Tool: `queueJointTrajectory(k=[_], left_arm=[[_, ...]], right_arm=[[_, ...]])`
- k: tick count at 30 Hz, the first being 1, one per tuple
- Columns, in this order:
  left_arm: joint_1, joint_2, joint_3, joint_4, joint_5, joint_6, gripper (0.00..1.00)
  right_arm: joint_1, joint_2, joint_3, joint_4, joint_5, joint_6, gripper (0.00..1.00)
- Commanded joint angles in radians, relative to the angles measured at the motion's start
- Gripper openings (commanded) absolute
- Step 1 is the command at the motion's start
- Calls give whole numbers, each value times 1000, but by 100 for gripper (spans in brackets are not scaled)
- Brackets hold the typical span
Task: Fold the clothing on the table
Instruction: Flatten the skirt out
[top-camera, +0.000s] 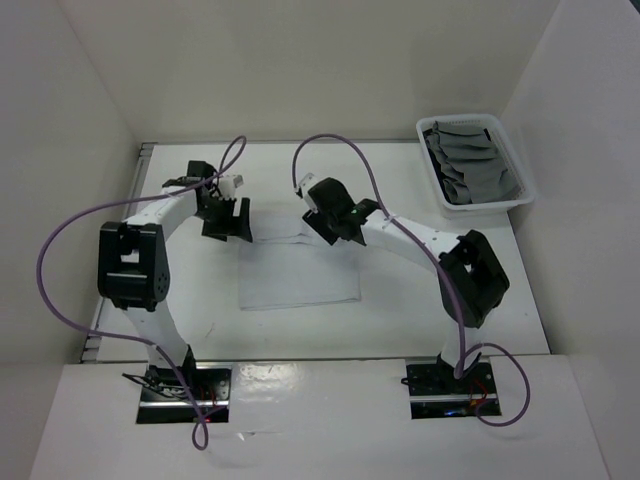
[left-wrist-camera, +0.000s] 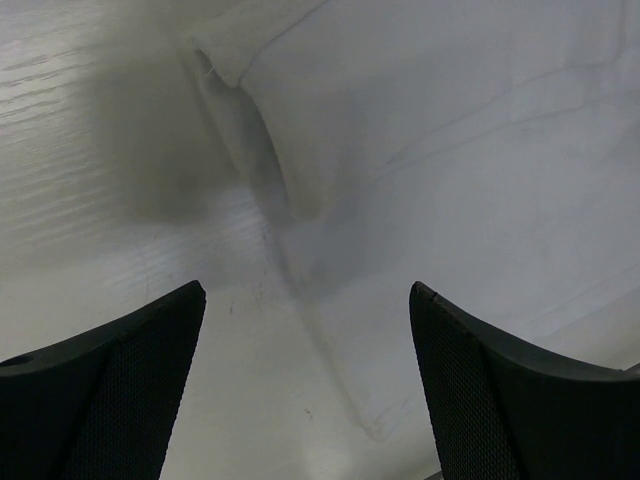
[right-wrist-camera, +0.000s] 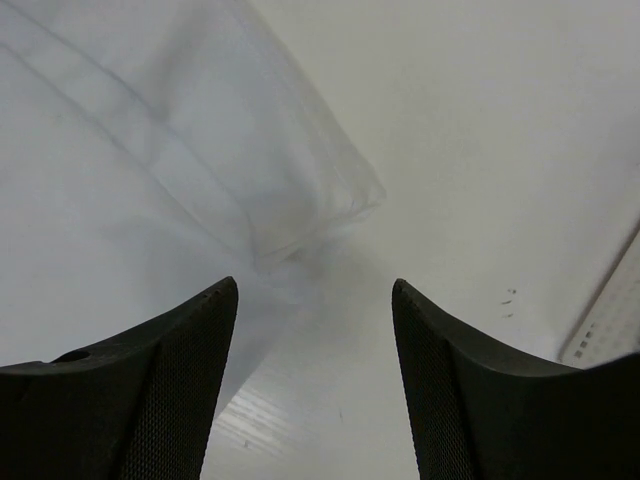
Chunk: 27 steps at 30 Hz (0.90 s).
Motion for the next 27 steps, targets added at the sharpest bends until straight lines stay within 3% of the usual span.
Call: queueJointTrajectory(k=[1,14,22,27], left_arm=[[-27,65,46,19,58,-37,89],[-65,147,141,38,23,-76,77],[-74,201,141,47,12,-66,66],[-74,201,123,38,3,-66,65]], right_arm=[[-23,-8,-58,33,-11,15,68],[-65,-17,-87,42,-60,24,67],[-65,-8,-87,42,-60,24,67],[-65,-8,-87,42,-60,24,67]])
